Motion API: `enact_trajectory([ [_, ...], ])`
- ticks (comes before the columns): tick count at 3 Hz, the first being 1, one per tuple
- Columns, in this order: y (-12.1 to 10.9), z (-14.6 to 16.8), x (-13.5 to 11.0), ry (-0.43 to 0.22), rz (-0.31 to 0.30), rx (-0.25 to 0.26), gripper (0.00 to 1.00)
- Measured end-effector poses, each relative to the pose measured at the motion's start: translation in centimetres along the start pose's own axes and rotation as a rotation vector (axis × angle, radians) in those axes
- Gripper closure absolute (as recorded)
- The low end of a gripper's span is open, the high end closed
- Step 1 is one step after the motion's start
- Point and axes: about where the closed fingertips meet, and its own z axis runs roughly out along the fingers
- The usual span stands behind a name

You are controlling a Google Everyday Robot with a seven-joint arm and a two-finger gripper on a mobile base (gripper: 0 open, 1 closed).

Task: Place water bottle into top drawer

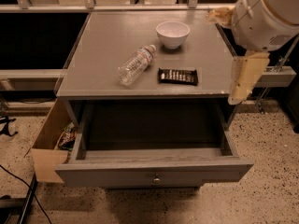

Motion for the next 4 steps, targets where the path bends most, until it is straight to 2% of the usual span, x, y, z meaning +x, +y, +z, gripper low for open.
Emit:
enact_trajectory([
  [1,-2.5,1.7,-3.8,-0.037,-0.287,0.037,0.00],
  [3,-2.6,1.8,-4.6,-0.054,-0.364,0.048,0.00],
  [4,-3.6,2.7,-6.4,-0.084,-0.509,0.085,0.00],
])
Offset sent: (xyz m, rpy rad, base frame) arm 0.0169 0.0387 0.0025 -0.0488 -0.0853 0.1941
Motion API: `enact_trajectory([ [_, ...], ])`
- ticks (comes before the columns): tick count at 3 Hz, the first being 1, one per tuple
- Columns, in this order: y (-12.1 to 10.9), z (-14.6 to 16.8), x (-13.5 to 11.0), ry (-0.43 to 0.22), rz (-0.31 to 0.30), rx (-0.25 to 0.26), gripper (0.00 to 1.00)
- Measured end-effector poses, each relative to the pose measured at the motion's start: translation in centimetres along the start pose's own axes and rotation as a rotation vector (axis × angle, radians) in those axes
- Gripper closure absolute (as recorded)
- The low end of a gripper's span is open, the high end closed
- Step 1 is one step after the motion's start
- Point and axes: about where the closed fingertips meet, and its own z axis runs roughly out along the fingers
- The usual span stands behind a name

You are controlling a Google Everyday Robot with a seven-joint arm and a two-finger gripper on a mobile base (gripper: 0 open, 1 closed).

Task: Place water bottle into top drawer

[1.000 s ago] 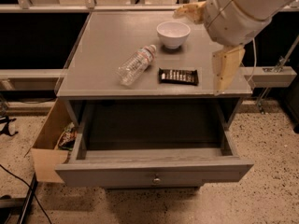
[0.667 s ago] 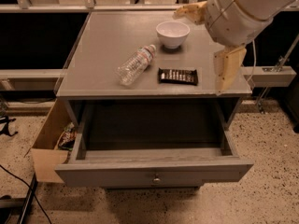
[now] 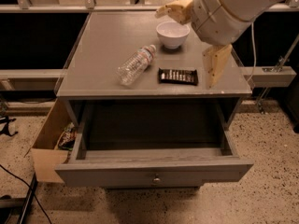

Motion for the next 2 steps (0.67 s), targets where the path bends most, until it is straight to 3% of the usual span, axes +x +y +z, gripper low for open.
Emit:
enact_trajectory([
  [1,-2.8,2.2,-1.4,-0.009,-0.181,0.021,0.00],
  [2,-5.5,4.7,-2.8,-0.003,-0.311,0.017,0.00],
])
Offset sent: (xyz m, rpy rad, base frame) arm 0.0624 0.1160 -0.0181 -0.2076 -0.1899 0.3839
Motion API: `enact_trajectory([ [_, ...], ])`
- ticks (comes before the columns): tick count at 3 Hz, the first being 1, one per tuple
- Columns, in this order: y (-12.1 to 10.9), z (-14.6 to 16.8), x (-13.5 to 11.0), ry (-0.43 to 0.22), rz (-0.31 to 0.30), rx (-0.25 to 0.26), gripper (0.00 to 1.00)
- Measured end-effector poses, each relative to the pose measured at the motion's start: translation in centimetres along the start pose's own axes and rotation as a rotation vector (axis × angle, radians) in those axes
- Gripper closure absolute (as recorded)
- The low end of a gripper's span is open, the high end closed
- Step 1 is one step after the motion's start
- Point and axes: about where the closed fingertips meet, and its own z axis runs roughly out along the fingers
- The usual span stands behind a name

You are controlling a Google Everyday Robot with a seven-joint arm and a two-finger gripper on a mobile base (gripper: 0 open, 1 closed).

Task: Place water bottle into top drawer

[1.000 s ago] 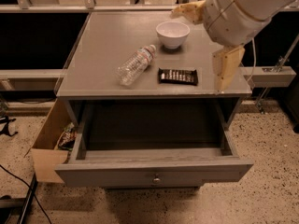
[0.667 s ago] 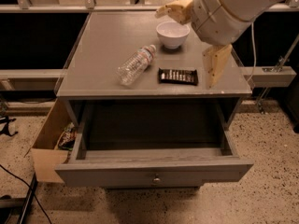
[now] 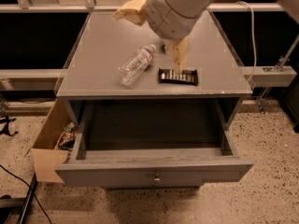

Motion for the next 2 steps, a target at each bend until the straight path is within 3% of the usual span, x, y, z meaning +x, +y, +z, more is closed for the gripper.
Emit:
enact_trajectory([
  [1,-2.7,2.8,0.1,0.014,-0.077,-0.018,0.00],
  [2,-4.7,5.8,0.9,0.040,-0.114,-0.044,0.00],
])
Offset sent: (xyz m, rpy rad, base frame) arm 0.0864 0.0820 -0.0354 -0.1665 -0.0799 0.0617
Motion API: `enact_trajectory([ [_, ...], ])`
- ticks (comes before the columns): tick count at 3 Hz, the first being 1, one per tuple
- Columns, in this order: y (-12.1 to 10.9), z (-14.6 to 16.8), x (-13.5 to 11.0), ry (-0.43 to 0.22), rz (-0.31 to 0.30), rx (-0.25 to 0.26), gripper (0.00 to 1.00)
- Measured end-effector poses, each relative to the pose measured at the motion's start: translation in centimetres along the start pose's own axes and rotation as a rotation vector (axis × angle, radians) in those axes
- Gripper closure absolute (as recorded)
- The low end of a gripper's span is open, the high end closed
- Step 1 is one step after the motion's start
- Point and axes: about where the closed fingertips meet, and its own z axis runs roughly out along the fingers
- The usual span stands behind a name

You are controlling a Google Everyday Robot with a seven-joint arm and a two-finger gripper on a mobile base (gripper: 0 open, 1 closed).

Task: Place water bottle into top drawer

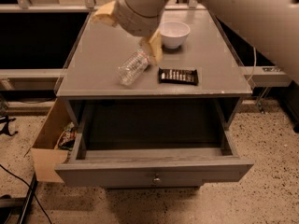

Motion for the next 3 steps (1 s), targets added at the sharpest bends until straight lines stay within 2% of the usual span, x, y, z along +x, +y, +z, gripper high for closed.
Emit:
enact_trajectory([
  [1,-0.9,2.5,1.5,0.023,0.001,-0.022,0.00],
  [2,-0.9,4.5,3.9,0.020,0.042,-0.028,0.00],
  [3,-0.8,6.7,6.5,-0.015,0.114,-0.047,0.00],
])
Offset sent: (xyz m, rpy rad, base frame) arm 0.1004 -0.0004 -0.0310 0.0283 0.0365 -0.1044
